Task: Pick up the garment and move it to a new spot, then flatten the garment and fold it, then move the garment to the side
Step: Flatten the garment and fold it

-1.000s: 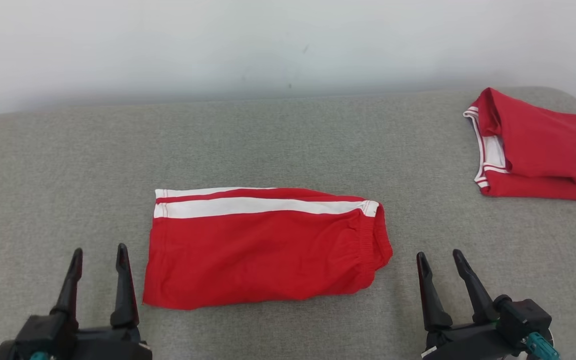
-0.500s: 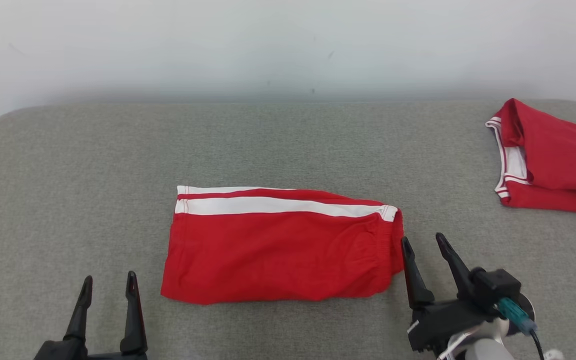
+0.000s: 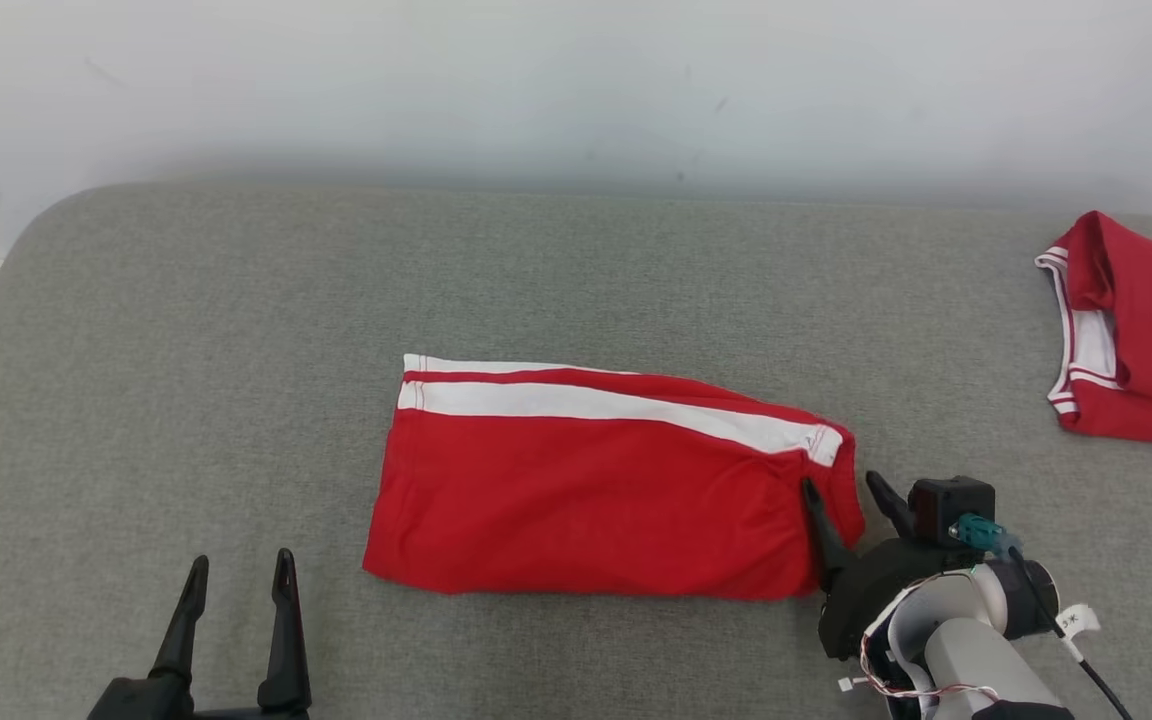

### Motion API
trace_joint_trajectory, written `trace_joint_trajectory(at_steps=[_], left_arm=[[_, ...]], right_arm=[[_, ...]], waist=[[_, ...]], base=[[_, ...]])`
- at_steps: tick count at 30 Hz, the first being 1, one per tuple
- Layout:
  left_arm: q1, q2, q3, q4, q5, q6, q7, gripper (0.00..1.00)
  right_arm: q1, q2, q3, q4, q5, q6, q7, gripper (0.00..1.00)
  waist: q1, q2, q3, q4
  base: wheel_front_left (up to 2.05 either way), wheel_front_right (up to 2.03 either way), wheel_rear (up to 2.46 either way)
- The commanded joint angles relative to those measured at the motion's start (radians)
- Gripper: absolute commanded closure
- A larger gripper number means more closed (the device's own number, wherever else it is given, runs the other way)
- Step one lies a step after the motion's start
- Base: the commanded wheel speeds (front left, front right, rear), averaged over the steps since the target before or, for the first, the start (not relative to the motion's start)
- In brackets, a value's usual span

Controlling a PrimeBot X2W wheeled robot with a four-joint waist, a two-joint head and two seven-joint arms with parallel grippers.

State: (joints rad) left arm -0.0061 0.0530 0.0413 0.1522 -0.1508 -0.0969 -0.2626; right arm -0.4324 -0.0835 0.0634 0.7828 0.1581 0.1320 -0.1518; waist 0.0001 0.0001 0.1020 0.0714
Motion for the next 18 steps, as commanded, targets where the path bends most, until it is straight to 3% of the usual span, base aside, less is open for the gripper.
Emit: trace_joint_trajectory(at_steps=[1,13,14,15,17,18], left_arm=[[-0.014,-0.003,0.001,0.005,0.008,-0.003,-0.002,0.00],[-0.025,-0.003,-0.027,0.044,-0.003,-0.014,-0.002,0.00],[-0.024,-0.003,-0.029,0.047,-0.002,-0.015,-0.002,0.00],[-0.023,-0.003,-0.031,0.051,0.000,-0.016,-0.002,0.00],[-0.020,-0.003,-0.034,0.059,0.005,-0.015,-0.002,0.00],[-0.018,-0.003,-0.034,0.062,0.006,-0.015,-0.002,0.00]], right_arm=[[-0.013,-0.002,-0.002,0.026,-0.006,-0.002,0.013,0.00],[-0.078,0.015,0.100,0.158,0.243,-0.002,0.134,0.00],[-0.081,0.008,0.113,0.161,0.258,-0.002,0.141,0.16],[-0.083,0.003,0.126,0.163,0.272,-0.002,0.149,0.52],[-0.087,-0.007,0.146,0.164,0.305,-0.002,0.155,1.00],[-0.087,-0.015,0.156,0.163,0.320,-0.002,0.159,1.00]], waist=[[-0.0001,-0.0001,0.001,0.008],[-0.0001,-0.0001,-0.016,0.042],[-0.0001,-0.0001,-0.019,0.043],[-0.0001,-0.0001,-0.021,0.045],[-0.0001,-0.0001,-0.027,0.046],[-0.0001,-0.0001,-0.031,0.047]], base=[[0.00,0.00,0.00],[0.00,0.00,0.00],[0.00,0.00,0.00],[0.00,0.00,0.00],[0.00,0.00,0.00],[0.00,0.00,0.00]])
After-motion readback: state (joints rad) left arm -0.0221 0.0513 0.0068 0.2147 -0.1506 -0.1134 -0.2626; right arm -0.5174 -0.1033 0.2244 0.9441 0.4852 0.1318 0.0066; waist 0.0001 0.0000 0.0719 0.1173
